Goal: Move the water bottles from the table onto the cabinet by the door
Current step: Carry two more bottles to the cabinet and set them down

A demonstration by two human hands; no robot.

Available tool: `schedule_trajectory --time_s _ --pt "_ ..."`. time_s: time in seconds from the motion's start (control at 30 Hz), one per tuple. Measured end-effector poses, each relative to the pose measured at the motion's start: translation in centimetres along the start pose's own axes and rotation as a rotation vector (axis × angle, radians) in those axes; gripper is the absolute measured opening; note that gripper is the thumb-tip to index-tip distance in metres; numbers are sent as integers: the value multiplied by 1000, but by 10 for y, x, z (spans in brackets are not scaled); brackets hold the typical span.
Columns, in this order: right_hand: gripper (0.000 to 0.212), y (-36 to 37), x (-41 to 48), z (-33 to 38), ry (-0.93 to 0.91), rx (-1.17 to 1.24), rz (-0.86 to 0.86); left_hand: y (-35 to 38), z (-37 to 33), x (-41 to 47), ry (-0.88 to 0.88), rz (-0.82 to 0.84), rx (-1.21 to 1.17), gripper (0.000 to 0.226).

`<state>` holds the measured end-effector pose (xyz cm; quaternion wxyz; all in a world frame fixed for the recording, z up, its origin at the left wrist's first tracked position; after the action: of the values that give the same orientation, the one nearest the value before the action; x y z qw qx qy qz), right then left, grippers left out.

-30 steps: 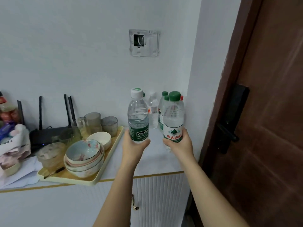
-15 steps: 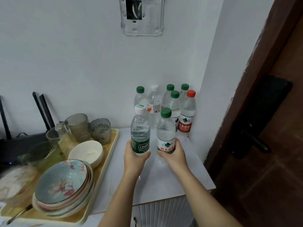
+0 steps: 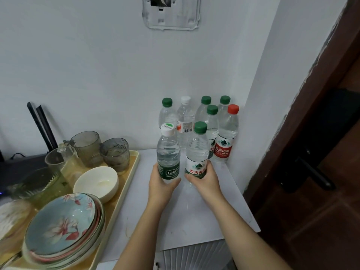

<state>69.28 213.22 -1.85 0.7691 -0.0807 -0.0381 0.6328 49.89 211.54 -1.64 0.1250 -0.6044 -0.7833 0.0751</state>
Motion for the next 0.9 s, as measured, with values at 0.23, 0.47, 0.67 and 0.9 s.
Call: schedule_trajectory --time_s 0.23,0.47,0.67,0.9 --pt "63 -21 -9 2 -54 -122 -135 -16 4 7 -20 -16 210 66" --pt "59 -13 10 17 -88 -293 -196 -9 -7 18 -6 -75 186 61" --pt "47 -10 27 23 -48 -393 -260 1 -17 39 6 -67 191 53" --pt "45 -3 39 29 -20 -506 -291 4 -17 57 -1 -67 194 48"
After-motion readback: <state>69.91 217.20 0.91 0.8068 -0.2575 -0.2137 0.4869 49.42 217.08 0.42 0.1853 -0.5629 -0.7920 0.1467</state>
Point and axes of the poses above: each hand's wrist, its own x-axis towards the middle knuckle, its own y-axis out of the palm, z = x × y, the point moved 10 cm from there along x, towards the middle knuckle, and after that the axes turned 4 degrees about y, right-handed, at the moved point
